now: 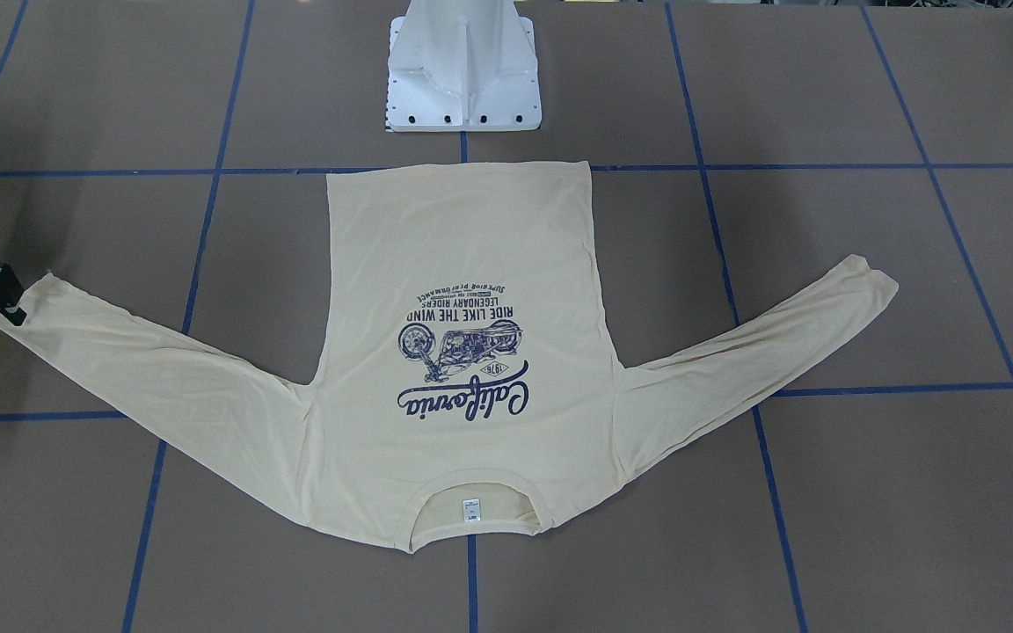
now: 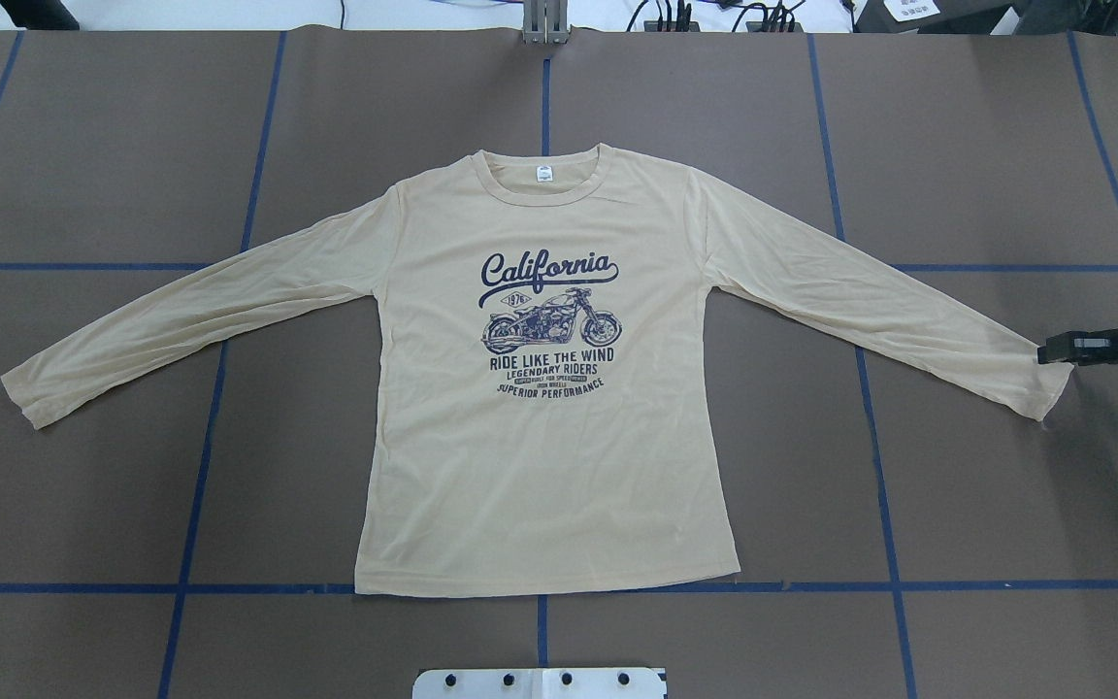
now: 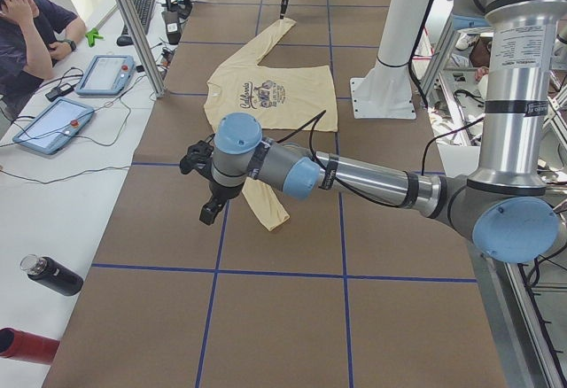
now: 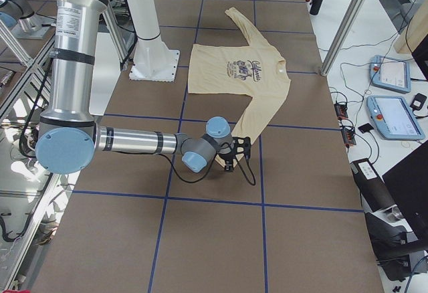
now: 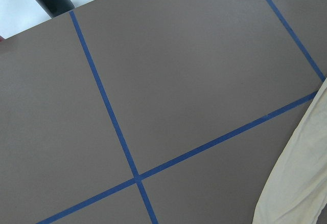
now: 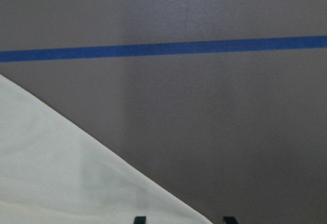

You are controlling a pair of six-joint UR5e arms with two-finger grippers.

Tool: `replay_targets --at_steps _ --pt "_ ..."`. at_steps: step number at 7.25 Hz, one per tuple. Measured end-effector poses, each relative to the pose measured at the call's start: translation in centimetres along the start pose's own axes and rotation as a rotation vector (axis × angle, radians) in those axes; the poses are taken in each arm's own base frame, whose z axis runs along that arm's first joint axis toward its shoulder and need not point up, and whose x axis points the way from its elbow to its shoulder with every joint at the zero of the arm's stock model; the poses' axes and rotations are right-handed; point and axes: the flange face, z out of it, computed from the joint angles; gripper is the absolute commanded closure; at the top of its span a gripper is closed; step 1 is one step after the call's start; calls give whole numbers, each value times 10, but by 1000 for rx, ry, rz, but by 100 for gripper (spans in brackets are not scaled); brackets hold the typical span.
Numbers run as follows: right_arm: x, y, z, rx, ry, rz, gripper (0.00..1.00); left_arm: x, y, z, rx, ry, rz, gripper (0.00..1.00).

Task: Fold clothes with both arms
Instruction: 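Lower the right gripper and grasp the sleeve cuff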

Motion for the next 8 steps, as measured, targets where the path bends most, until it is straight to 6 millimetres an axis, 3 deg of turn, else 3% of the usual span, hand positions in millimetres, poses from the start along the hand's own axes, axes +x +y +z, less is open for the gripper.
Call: replay_targets --at_steps 5,7,8 --pt "2 2 4 -4 6 7 55 0 1 0 -2 0 0 0" --pt "1 2 4 -5 6 6 71 -1 2 1 -3 0 -2 0" --pt "1 3 4 -6 6 6 91 -1 3 1 -4 0 -2 0"
